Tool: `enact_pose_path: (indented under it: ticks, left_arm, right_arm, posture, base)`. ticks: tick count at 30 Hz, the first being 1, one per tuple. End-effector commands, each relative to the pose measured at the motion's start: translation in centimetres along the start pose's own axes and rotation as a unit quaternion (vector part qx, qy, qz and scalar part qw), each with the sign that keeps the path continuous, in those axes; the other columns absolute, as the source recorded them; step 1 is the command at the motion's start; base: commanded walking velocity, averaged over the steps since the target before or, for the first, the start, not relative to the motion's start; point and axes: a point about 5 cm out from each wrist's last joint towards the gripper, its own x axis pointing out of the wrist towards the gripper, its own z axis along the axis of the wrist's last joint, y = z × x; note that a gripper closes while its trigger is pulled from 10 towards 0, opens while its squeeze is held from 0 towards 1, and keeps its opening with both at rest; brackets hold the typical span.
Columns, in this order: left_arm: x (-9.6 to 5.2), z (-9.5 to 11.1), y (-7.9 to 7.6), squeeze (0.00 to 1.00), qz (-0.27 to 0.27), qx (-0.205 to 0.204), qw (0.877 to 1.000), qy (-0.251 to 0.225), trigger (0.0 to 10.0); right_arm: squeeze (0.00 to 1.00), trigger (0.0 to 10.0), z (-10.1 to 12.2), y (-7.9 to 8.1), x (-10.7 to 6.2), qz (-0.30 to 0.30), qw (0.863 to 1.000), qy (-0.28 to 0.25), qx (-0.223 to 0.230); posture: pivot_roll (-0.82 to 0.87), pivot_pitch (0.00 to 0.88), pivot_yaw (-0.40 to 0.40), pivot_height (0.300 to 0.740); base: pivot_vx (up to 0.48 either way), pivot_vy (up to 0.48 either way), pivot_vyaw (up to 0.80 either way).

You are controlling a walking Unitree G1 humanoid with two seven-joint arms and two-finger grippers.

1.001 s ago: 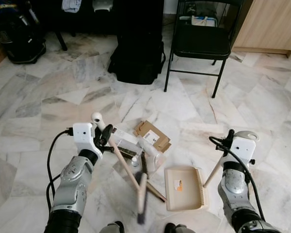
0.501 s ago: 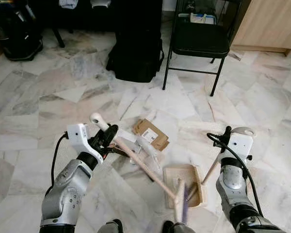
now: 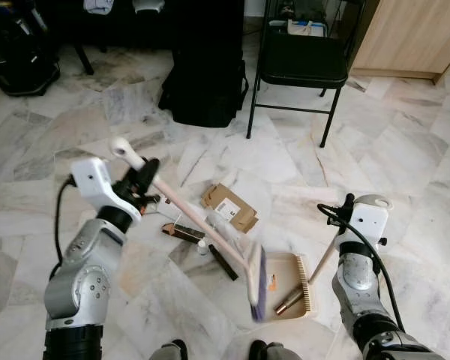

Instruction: Sweep floor

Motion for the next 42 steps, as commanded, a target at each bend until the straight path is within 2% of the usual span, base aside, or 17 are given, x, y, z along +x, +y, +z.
enact_pose_path:
  ticks: [1,11,15,24,26,29,31,39,42]
  left_arm:
    - [0.0,1.1,0.2,0.0,0.006,0.023,0.999,-0.026,10.0]
    - [0.0,0.1,-0.8,0.0,-0.006,0.049,0.999,-0.015,10.0]
    - [-0.1,-0.5,-1.4,0.0,-0.013,0.079,0.997,-0.01,10.0]
    - [-0.2,-1.4,-2.0,0.0,-0.021,0.078,0.997,-0.002,10.0]
    - [-0.3,-1.5,-1.9,0.0,-0.022,0.081,0.996,0.002,10.0]
    - [-0.8,-2.0,-1.6,0.0,-0.026,0.089,0.996,0.02,10.0]
    - [-1.6,-2.8,-1.5,0.0,-0.045,0.107,0.992,0.05,10.0]
    - [-2.9,-4.1,-2.4,0.0,-0.102,0.125,0.981,0.105,10.0]
    - [-3.3,-4.9,-3.2,0.0,-0.131,0.13,0.975,0.123,10.0]
  right_arm:
    - [0.0,10.0,-1.6,-0.4,-1.0,0.002,0.999,0.039,-0.016]
    - [0.0,10.0,-1.7,-0.3,-1.0,0.004,0.999,0.038,-0.015]
    - [0.0,10.0,-1.7,-0.4,-1.1,0.003,0.999,0.037,-0.016]
    - [0.0,10.0,-1.6,-0.4,-1.0,0.005,0.999,0.038,-0.013]
    - [0.0,10.0,-1.6,-0.2,-0.9,0.009,0.999,0.043,-0.002]
    - [0.0,10.0,-1.7,0.0,-0.9,0.007,0.998,0.056,0.033]
    - [0.0,10.0,-1.6,0.0,-0.7,0.002,0.997,0.059,0.049]
    - [0.0,10.0,-1.1,-0.1,-0.2,-0.005,0.996,0.053,0.072]
    - [0.0,10.0,-0.6,-0.2,0.2,-0.001,0.996,0.043,0.077]
  posture:
    - [0.19,0.219,-0.006,0.74]
    - [0.18,0.219,-0.007,0.74]
    - [0.17,0.221,-0.006,0.74]
    - [0.18,0.215,-0.008,0.74]
    - [0.18,0.211,-0.008,0.74]
    - [0.18,0.208,-0.008,0.74]
    - [0.18,0.203,-0.007,0.74]
    - [0.18,0.2,-0.007,0.74]
    - [0.17,0.197,-0.005,0.74]
  base:
    - [0.0,0.0,0.0]
    - [0.0,0.0,0.0]
    - [0.0,0.0,0.0]
    - [0.0,0.0,0.0]
    - [0.0,0.0,0.0]
    - [0.0,0.0,0.0]
    - [0.0,0.0,0.0]
    - [0.0,0.0,0.0]
    - [0.0,0.0,0.0]
